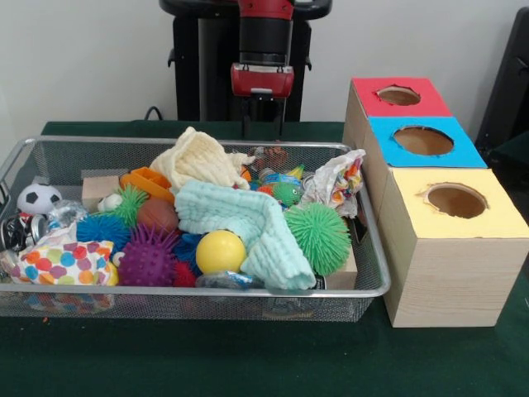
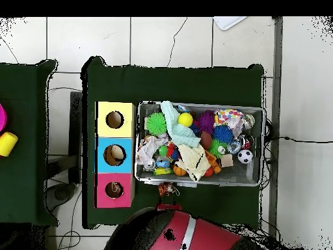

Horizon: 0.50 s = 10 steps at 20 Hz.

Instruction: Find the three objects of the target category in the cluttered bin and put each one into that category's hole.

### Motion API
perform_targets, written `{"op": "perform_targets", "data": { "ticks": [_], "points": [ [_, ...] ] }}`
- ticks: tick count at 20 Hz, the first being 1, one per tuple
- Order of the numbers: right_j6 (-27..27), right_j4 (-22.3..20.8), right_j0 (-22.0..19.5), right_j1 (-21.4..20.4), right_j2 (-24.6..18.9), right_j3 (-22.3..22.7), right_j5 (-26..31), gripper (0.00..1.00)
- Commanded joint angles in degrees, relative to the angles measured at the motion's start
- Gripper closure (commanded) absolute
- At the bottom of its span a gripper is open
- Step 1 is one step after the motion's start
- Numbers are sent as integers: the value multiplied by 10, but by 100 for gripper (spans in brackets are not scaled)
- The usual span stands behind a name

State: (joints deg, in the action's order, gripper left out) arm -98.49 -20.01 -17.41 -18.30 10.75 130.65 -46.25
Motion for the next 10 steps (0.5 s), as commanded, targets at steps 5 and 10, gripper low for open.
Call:
{"op": "perform_targets", "data": {
  "ticks": [5,10],
  "points": [
    [-94,30,12,51,-10,-105,-123,0],
    [-96,31,13,61,-14,-110,-135,0]
  ]
}}
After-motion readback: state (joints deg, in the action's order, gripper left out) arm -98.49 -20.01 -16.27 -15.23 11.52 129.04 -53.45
